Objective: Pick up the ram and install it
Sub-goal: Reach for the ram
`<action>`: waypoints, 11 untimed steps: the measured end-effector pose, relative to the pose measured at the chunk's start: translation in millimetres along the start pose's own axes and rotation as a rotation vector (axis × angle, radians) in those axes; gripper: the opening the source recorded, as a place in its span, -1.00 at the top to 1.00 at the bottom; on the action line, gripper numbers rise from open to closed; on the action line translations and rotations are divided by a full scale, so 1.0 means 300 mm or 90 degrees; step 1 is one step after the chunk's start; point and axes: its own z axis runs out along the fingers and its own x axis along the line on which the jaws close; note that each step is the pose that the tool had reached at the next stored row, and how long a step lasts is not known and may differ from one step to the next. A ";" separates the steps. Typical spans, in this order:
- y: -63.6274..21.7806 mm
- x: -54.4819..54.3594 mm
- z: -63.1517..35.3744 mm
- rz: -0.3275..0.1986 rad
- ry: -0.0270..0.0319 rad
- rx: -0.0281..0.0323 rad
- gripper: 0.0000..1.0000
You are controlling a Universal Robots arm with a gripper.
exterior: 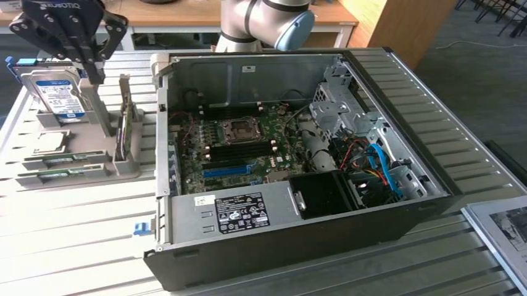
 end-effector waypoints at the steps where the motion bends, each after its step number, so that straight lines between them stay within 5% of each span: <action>1: -0.001 0.011 0.000 0.000 0.0000 -0.0001 0.80; 11: -0.009 0.118 -0.001 0.000 0.0005 0.0000 0.80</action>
